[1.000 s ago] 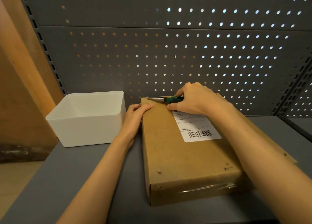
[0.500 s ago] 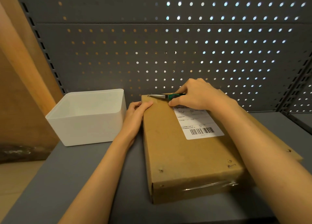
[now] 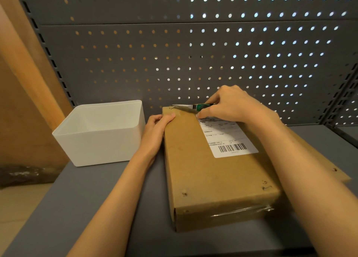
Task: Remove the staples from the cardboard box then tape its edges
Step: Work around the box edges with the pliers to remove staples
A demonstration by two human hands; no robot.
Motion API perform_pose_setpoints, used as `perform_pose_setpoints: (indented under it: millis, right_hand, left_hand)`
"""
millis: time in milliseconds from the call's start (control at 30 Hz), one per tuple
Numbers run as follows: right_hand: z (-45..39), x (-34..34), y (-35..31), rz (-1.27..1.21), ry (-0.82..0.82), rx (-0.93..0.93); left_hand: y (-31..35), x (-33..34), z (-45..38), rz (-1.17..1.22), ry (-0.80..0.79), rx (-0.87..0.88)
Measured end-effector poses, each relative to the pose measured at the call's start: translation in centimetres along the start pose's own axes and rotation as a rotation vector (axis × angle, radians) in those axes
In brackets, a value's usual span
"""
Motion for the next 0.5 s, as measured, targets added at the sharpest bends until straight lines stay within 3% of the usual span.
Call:
perform_pose_setpoints:
  millis: [500]
  right_hand:
    - [0.8, -1.0, 1.6, -0.154, 0.000, 0.068]
  left_hand:
    - [-0.1, 0.0, -0.1, 0.028, 0.010, -0.012]
Point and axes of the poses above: each hand's wrist, its own z-axis away from the middle knuckle, its own x-axis out of the palm, y = z × x, the point moved 5 cm from there along -z, towards the middle knuckle, and after that the axes turned 3 degrees about x, right-handed, at the moved point
